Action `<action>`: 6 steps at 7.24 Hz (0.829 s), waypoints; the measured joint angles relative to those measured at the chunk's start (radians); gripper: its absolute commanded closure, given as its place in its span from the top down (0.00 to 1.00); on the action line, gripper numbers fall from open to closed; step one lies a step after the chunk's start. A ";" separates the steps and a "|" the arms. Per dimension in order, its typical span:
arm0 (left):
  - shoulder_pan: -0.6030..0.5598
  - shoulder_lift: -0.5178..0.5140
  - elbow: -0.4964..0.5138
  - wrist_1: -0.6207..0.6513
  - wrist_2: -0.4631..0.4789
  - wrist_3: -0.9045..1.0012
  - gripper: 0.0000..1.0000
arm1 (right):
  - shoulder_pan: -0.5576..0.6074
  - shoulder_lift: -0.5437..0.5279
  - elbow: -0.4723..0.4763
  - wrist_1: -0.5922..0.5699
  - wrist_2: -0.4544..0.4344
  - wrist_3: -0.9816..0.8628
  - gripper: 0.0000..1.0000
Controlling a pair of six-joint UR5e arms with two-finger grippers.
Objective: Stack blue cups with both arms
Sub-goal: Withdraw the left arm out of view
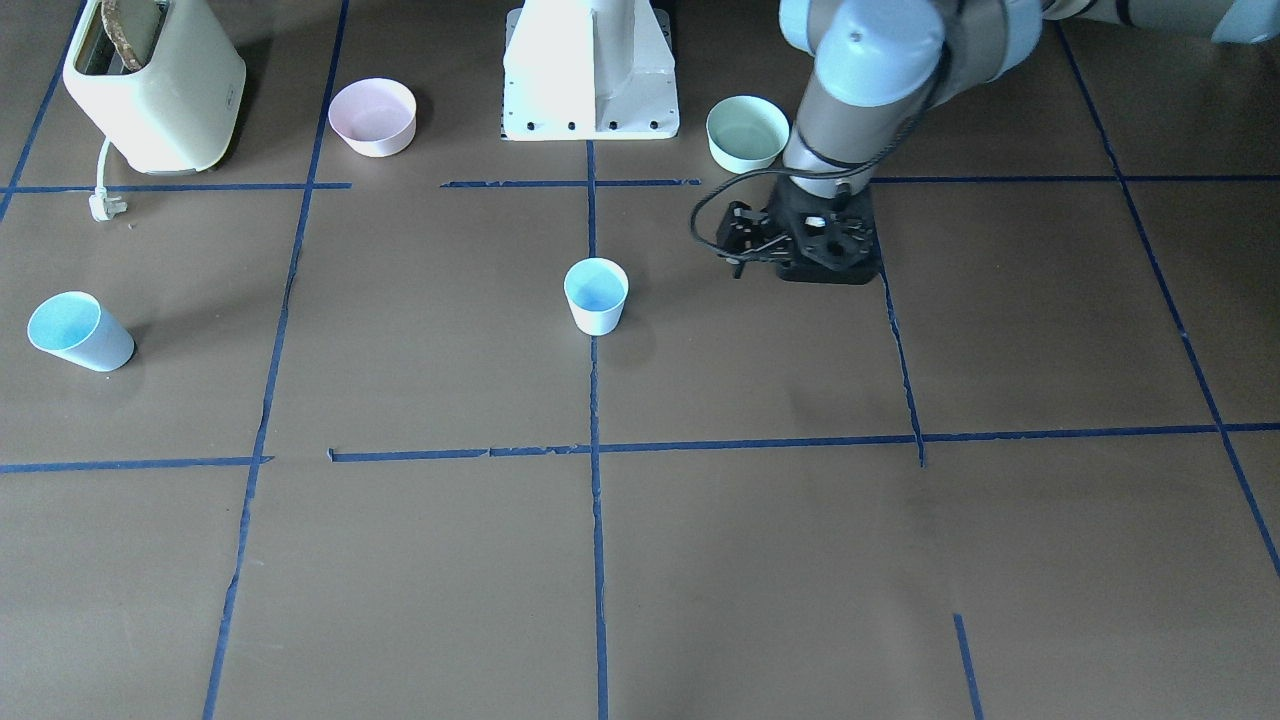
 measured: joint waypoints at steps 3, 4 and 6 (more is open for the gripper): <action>-0.373 0.309 -0.013 0.002 -0.154 0.629 1.00 | -0.011 0.033 0.006 0.000 0.005 0.014 1.00; -0.502 0.396 0.024 0.000 -0.204 0.801 1.00 | -0.016 0.052 0.012 0.000 0.016 0.028 1.00; -0.703 0.522 0.100 -0.002 -0.268 0.997 1.00 | -0.046 0.080 0.025 0.002 0.039 0.127 1.00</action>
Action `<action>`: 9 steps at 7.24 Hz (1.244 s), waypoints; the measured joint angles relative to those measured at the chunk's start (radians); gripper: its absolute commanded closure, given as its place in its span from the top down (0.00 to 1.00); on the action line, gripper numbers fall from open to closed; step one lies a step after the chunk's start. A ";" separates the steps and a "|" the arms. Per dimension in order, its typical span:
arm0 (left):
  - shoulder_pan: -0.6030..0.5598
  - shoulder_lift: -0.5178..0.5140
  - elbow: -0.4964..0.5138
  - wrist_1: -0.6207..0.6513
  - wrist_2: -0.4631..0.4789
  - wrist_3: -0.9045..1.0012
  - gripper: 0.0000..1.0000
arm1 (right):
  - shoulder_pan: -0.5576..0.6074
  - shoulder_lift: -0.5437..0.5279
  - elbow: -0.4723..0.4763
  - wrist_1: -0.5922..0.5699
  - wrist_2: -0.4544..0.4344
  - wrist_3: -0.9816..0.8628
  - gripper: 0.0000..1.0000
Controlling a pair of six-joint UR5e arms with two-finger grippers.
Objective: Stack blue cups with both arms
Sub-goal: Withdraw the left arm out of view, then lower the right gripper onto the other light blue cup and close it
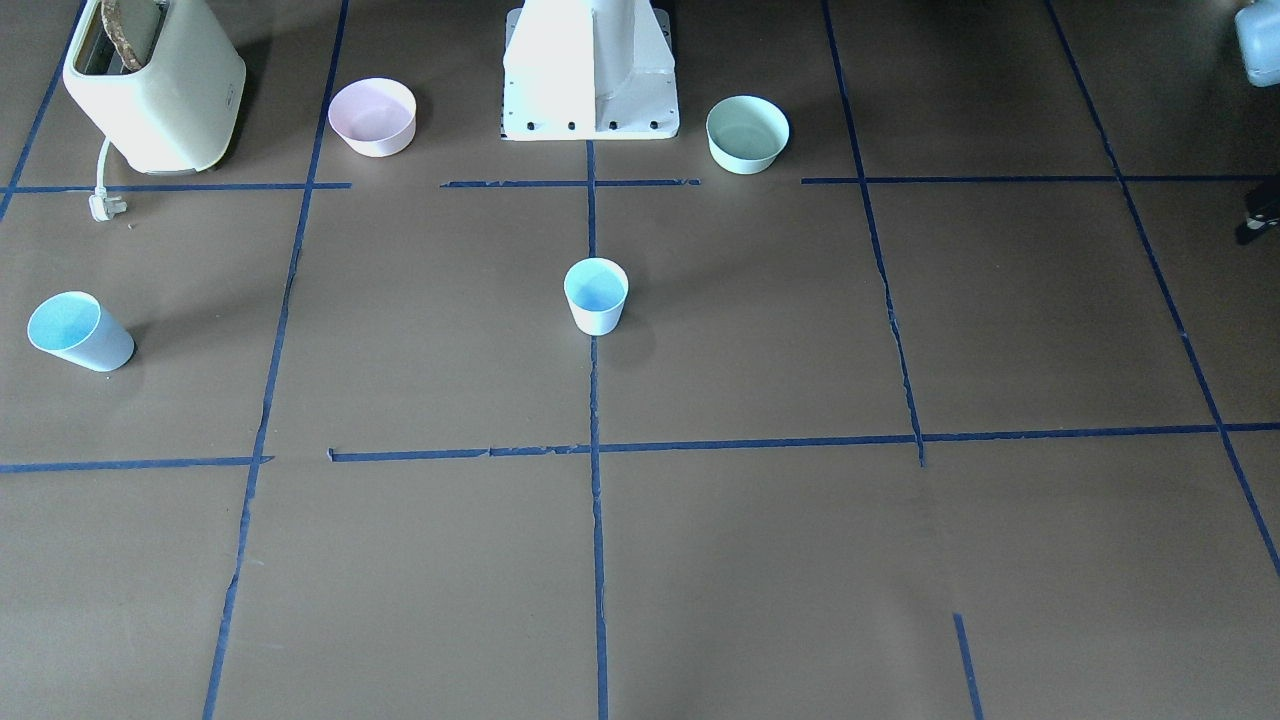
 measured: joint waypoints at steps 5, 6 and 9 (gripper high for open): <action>-0.074 0.128 0.027 -0.057 -0.047 0.057 1.00 | -0.231 -0.080 -0.030 0.470 -0.074 0.498 1.00; -0.074 0.134 0.021 -0.058 -0.048 0.056 1.00 | -0.282 -0.084 -0.068 0.573 -0.105 0.577 1.00; -0.075 0.139 0.010 -0.058 -0.048 0.053 1.00 | -0.357 -0.085 -0.137 0.683 -0.134 0.638 1.00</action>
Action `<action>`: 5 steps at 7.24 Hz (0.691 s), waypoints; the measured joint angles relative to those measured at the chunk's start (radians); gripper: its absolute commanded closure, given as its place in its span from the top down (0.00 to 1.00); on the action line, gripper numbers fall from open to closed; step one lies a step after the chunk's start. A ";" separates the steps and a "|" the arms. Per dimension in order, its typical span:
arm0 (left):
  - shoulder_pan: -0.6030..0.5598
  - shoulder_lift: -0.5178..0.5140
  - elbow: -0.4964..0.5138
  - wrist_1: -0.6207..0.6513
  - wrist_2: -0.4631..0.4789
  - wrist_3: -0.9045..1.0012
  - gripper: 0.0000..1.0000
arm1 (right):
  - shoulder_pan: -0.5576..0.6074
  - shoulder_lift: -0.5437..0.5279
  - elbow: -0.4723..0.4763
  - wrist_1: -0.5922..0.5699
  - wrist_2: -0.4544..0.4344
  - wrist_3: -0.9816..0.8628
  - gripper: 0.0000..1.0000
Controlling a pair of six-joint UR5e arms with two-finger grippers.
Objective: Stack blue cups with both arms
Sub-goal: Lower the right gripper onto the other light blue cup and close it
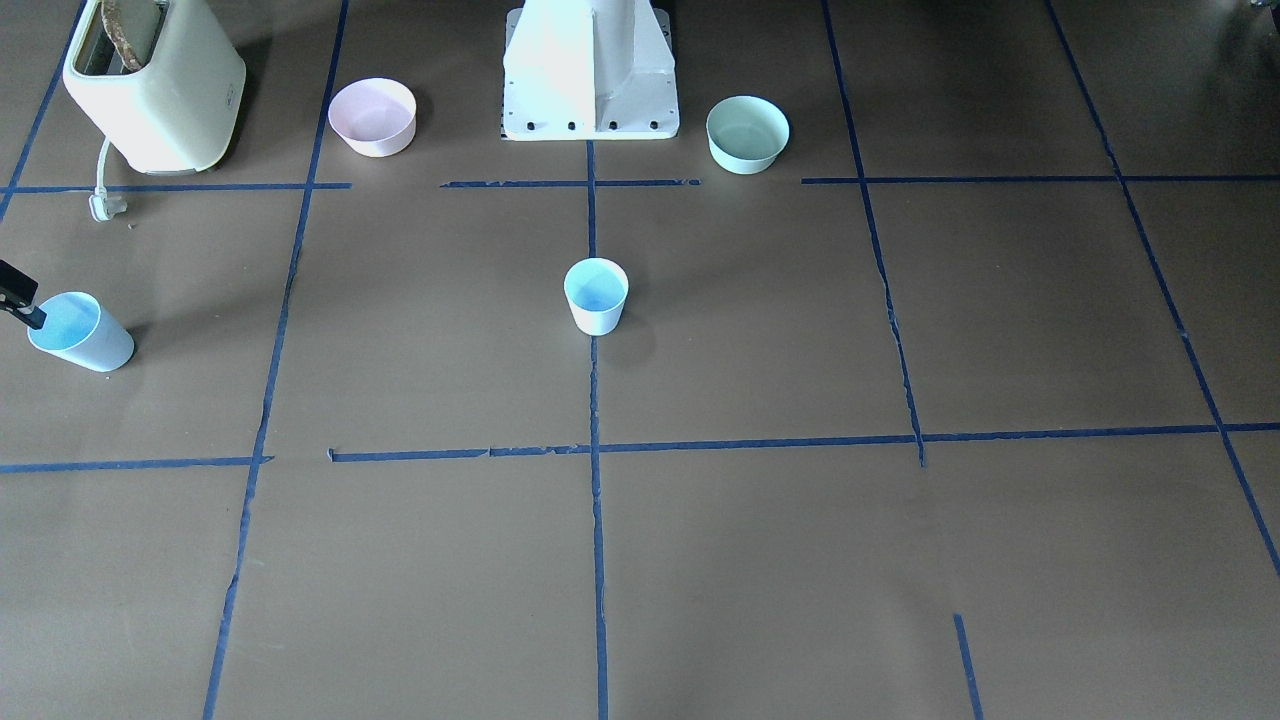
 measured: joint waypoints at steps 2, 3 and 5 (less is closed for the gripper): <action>0.000 0.000 -0.001 0.000 0.000 0.001 1.00 | -0.046 0.004 -0.032 0.008 -0.012 0.002 0.45; 0.000 0.000 -0.001 0.000 0.000 0.001 1.00 | -0.065 0.007 -0.040 0.011 -0.018 0.001 0.01; 0.000 0.000 0.000 0.000 0.000 0.003 1.00 | -0.083 0.014 -0.047 0.013 -0.020 0.001 0.00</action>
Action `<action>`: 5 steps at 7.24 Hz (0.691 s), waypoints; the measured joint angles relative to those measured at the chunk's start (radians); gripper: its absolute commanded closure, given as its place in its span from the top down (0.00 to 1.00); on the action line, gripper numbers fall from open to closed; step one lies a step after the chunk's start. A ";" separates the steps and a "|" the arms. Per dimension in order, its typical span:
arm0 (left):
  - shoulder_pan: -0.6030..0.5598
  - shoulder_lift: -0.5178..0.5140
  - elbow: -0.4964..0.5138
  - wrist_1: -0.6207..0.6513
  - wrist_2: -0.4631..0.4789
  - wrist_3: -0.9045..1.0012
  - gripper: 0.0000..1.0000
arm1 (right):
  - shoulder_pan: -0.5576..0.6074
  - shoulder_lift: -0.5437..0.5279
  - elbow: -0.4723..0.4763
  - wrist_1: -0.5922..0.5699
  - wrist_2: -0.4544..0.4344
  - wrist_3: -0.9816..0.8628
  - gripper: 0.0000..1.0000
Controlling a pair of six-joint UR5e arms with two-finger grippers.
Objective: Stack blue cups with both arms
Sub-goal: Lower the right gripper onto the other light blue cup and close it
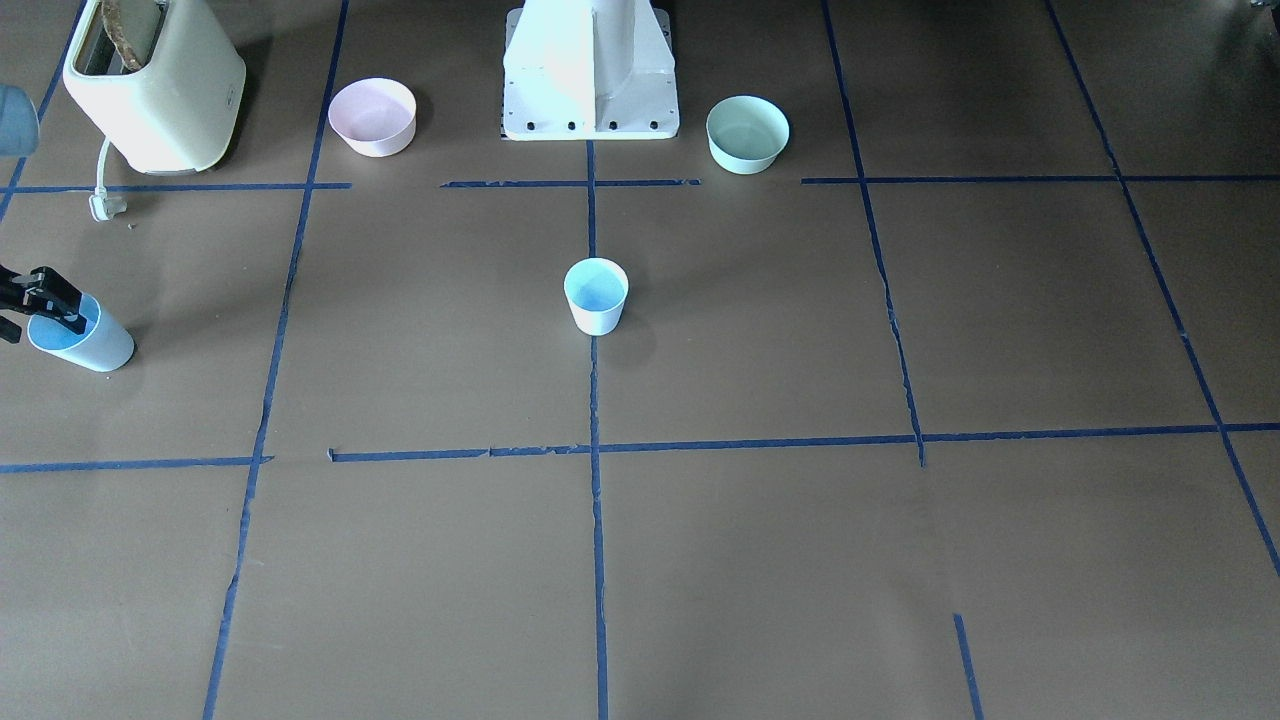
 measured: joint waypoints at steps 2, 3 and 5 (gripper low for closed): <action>0.000 0.000 0.001 0.000 0.000 0.002 1.00 | -0.001 0.006 0.005 0.000 0.008 0.002 0.00; 0.000 0.000 0.000 0.000 0.000 0.002 1.00 | -0.001 0.011 0.012 -0.004 0.013 0.002 0.00; 0.000 0.000 0.000 0.000 0.000 -0.003 1.00 | -0.001 0.061 0.033 -0.042 0.031 0.048 0.00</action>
